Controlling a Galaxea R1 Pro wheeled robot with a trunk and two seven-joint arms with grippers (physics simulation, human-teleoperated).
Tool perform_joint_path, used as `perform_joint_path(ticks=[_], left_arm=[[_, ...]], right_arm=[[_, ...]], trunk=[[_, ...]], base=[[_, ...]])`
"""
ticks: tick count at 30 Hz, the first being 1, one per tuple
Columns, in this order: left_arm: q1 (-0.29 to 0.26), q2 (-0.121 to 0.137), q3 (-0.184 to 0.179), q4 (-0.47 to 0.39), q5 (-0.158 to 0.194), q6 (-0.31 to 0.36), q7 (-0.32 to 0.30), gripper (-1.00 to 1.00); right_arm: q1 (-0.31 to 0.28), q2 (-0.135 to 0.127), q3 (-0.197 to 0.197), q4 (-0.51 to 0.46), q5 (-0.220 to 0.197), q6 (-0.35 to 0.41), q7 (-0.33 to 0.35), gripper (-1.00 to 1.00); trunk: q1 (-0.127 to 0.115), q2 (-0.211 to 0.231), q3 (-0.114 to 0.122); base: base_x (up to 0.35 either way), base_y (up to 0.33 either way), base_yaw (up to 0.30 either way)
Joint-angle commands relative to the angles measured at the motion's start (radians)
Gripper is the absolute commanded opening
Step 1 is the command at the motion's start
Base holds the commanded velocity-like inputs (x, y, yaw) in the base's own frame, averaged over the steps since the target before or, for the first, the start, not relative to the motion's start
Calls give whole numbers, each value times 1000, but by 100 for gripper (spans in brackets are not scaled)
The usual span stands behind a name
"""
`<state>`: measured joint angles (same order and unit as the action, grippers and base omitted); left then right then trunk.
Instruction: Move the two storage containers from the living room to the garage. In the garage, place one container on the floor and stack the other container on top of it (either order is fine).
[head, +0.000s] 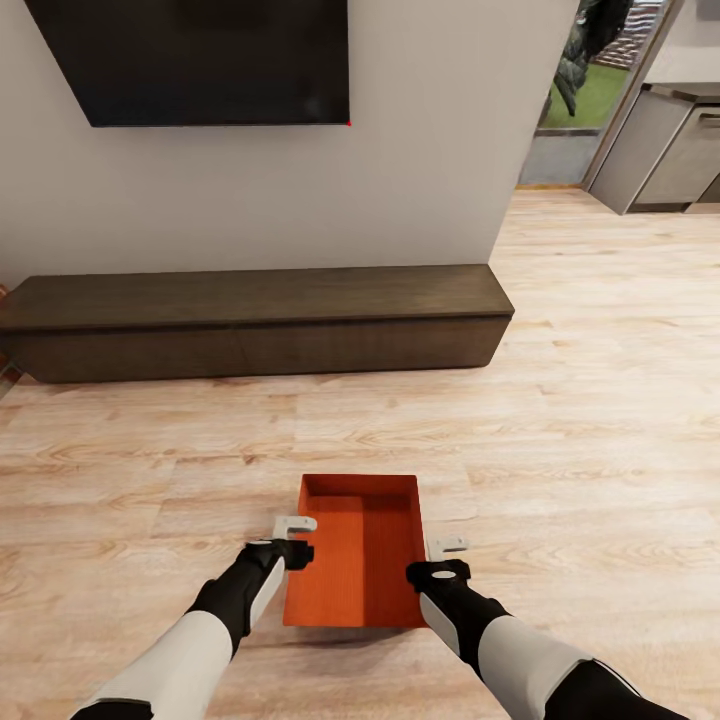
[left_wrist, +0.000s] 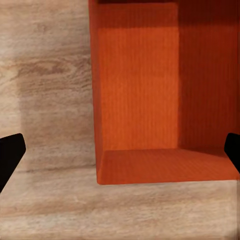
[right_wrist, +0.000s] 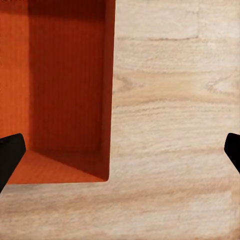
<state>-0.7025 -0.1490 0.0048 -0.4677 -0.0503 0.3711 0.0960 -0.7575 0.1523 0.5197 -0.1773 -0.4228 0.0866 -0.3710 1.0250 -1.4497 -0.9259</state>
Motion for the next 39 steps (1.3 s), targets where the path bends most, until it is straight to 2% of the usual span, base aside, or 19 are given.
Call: perform_joint_path(ticks=[1,5,7,19,26,30,33,39], left_arm=[[0,-1,1,-14,-5,23,1,100],[0,-3,3,-58,-5,71,1,100],[0,-2,3,-68,-5,81,0,100],[0,-1,1,-68,-7,79,6,100],[0,-1,-1,-65,-6,74,8,100],[0,0,-2,-63,-6,73,8,100],[0,0,-1,-61,-5,72,8,100],[0,1,0,-60,-3,72,8,100]], right_arm=[[0,0,8,-2,-4,8,-6,100],[0,-2,9,-2,-4,8,-6,100],[0,-2,9,-3,-4,8,-6,100],[0,-2,10,-4,-4,8,-6,100],[0,-6,8,-14,-4,12,-5,100],[0,-12,9,-16,-33,19,-3,100],[-8,-14,10,-17,-50,57,-1,100],[-13,-15,10,-25,-54,90,0,100]], trunk=[[0,0,-1],[0,0,-1],[8,-14,-7],[54,-98,-45],[54,-98,-45],[54,-98,-45],[54,-98,-45],[54,-98,-45]], base=[[0,0,0],[0,0,0],[0,0,0],[0,0,0],[0,0,0],[0,0,0],[0,0,0],[0,0,0]])
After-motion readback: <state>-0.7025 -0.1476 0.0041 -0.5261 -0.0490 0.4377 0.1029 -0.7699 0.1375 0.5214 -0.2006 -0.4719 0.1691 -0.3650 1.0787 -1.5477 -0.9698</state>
